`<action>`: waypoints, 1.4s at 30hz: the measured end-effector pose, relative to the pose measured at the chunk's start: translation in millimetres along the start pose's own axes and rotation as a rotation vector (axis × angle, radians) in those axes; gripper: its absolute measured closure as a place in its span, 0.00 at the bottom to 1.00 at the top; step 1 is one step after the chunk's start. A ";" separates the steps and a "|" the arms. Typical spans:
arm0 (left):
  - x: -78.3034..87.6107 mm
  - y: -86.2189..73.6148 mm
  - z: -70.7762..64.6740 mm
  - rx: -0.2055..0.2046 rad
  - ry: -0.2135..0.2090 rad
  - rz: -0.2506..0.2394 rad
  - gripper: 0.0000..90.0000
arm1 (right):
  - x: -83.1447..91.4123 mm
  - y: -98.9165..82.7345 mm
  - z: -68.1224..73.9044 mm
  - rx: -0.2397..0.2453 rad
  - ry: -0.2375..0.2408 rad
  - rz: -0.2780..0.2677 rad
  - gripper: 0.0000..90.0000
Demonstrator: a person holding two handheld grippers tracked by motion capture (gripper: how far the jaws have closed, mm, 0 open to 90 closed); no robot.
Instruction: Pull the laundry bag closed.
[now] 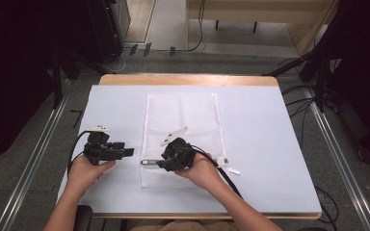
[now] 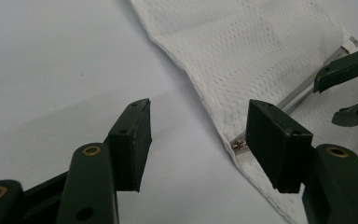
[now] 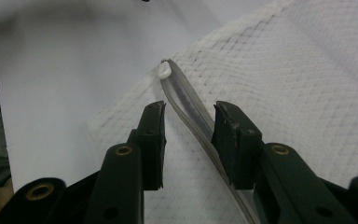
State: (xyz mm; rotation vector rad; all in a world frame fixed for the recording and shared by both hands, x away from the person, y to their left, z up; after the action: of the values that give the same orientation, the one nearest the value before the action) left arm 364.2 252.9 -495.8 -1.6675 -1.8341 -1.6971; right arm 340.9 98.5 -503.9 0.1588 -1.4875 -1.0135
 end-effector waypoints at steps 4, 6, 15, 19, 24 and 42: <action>0.9 0.1 1.5 0.000 0.002 -0.001 0.46 | -6.3 2.3 3.5 -0.004 0.009 -0.001 0.73; 1.4 -0.2 1.9 -0.001 0.003 -0.001 0.46 | -10.6 4.5 5.7 -0.002 0.016 -0.001 0.74; 1.5 0.0 2.7 0.004 0.003 -0.003 0.46 | -22.3 7.7 15.0 -0.009 0.039 0.005 0.77; 1.8 0.0 2.1 0.002 0.005 -0.005 0.46 | -29.8 7.6 19.8 -0.005 0.050 0.020 0.77; 1.9 0.1 2.5 0.005 0.004 -0.006 0.46 | -40.3 6.6 21.2 -0.016 0.060 0.028 0.77; 2.9 0.1 2.8 -0.007 0.001 -0.012 0.47 | -61.9 17.8 18.4 -0.040 0.048 0.015 0.92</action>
State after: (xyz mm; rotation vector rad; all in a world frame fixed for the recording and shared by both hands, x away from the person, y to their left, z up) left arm 364.7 256.7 -494.7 -1.6613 -1.8432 -1.7104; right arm 347.0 157.5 -535.2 0.1424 -1.4218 -1.0206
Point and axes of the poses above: each handheld gripper's, and its own axes: x roughly backward along the jaws, y roughly out of its top, z roughly to its left, the point moved 10 cm from there along -x, roughly forward along the jaws, and after that the axes turned 3 degrees about -y, right-handed, at the moved point
